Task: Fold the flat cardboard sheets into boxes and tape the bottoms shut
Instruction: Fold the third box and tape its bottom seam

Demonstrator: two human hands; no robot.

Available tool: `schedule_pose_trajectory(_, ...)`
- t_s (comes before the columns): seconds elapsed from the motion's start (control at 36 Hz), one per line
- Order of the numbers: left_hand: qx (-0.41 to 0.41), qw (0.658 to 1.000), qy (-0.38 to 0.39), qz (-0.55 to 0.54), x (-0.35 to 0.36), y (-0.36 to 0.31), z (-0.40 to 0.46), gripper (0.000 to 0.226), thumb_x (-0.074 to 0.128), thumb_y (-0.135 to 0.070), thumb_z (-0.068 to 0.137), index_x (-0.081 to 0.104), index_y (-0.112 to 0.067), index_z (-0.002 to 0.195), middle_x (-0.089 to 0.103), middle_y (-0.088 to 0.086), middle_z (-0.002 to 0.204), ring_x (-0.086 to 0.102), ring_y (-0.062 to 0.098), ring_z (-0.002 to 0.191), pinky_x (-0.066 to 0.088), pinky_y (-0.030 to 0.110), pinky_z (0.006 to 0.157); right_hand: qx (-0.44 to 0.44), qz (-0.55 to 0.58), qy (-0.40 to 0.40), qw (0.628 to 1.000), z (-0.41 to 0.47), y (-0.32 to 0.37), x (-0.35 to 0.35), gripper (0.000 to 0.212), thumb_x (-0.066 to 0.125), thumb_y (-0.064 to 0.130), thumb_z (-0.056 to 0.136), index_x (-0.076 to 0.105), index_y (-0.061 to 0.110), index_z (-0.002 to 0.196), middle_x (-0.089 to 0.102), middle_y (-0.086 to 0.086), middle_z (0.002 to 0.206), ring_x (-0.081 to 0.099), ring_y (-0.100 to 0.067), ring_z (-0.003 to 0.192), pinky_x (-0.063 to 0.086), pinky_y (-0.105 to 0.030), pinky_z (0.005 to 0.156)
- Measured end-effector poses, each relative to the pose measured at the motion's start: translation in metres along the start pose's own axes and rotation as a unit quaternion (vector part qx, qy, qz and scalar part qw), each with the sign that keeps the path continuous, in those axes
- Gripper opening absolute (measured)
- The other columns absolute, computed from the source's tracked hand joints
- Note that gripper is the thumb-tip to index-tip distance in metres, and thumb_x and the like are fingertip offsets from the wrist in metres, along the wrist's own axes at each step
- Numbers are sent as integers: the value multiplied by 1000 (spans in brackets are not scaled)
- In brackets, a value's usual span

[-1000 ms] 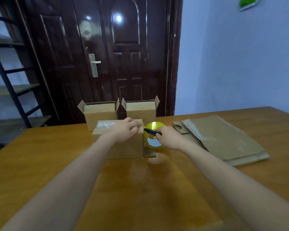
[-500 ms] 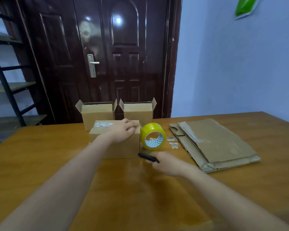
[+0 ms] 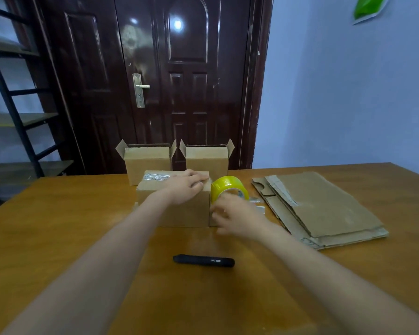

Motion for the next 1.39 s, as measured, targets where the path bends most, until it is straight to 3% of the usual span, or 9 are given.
schedule_pose_trajectory(0.11, 1, 1000, -2, -15, 0, 0, -1, 43, 28, -42, 101, 38, -39, 142, 36, -6, 146, 36, 23, 130, 32, 39, 107, 117, -20, -142, 983, 30, -42, -34, 38, 52, 32, 92, 53, 16, 126, 49, -1, 120, 47, -19, 112, 41, -32, 88)
schedule_pose_trajectory(0.25, -1, 1000, -6, -13, -1, -2, -3, 43, 28, -42, 100, 38, -39, 142, 37, -7, 145, 37, 24, 129, 33, 38, 107, 175, -25, -78, 981, 59, -58, -5, 56, 53, 38, 90, 41, 15, 140, 37, -3, 139, 29, -21, 134, 20, -47, 115)
schedule_pose_trajectory(0.31, 0, 1000, -4, -4, -1, -3, -4, 44, 28, -41, 100, 37, -39, 143, 37, -6, 145, 36, 25, 129, 31, 38, 106, 177, -22, -48, 983, 65, -56, 10, 53, 50, 37, 91, 41, 18, 140, 33, -1, 145, 22, -20, 140, 5, -54, 116)
schedule_pose_trajectory(0.42, 3, 1000, -2, -2, -2, -5, -7, 44, 26, -40, 101, 36, -37, 144, 36, -7, 146, 36, 23, 129, 31, 37, 105, 193, -19, -53, 980, 70, -54, 17, 48, 48, 33, 91, 46, 25, 137, 36, 2, 146, 21, -20, 141, -2, -61, 114)
schedule_pose_trajectory(0.67, 14, 1000, -3, 12, -7, -14, -12, 43, 25, -37, 103, 33, -36, 145, 34, -5, 148, 36, 19, 130, 25, 35, 108, 224, 19, -105, 969, 63, -56, 17, 33, 46, 35, 95, 51, 29, 128, 50, 6, 136, 32, -21, 135, 7, -63, 113)
schedule_pose_trajectory(0.92, 10, 1000, -2, 14, -7, -14, -14, 44, 25, -37, 103, 34, -35, 145, 34, -6, 148, 34, 18, 132, 24, 32, 108, 201, 28, -114, 973, 63, -53, 11, 7, 50, 29, 94, 47, 24, 97, 60, 3, 117, 46, -24, 120, 21, -57, 111)
schedule_pose_trajectory(1.06, 13, 1000, -2, 12, -8, -15, -15, 43, 24, -37, 103, 33, -35, 145, 35, -6, 148, 35, 17, 131, 24, 32, 108, 169, 27, -110, 979, 63, -52, 10, 12, 49, 23, 94, 45, 24, 83, 62, 4, 108, 49, -23, 112, 26, -60, 107)
schedule_pose_trajectory(1.22, 12, 1000, 4, 16, -9, -14, -16, 44, 24, -37, 103, 33, -37, 146, 34, -7, 148, 35, 18, 131, 23, 36, 110, 184, 103, -153, 966, 54, -81, -2, 14, 52, 19, 91, 52, 12, 79, 57, -2, 78, 57, -26, 79, 49, -43, 69)
schedule_pose_trajectory(1.39, -4, 999, -2, 42, -4, -15, -8, 44, 22, -35, 101, 33, -37, 144, 37, -1, 141, 44, 22, 121, 31, 35, 103, 177, 97, -151, 968, 49, -75, -3, 12, 51, 20, 94, 52, 14, 83, 57, 0, 84, 56, -21, 82, 51, -42, 73)
Point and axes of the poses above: each hand's wrist, its own z-axis towards the middle knuckle, its own x-axis out of the palm, y = z × x, the point moved 8 cm from there along z, towards the middle knuckle
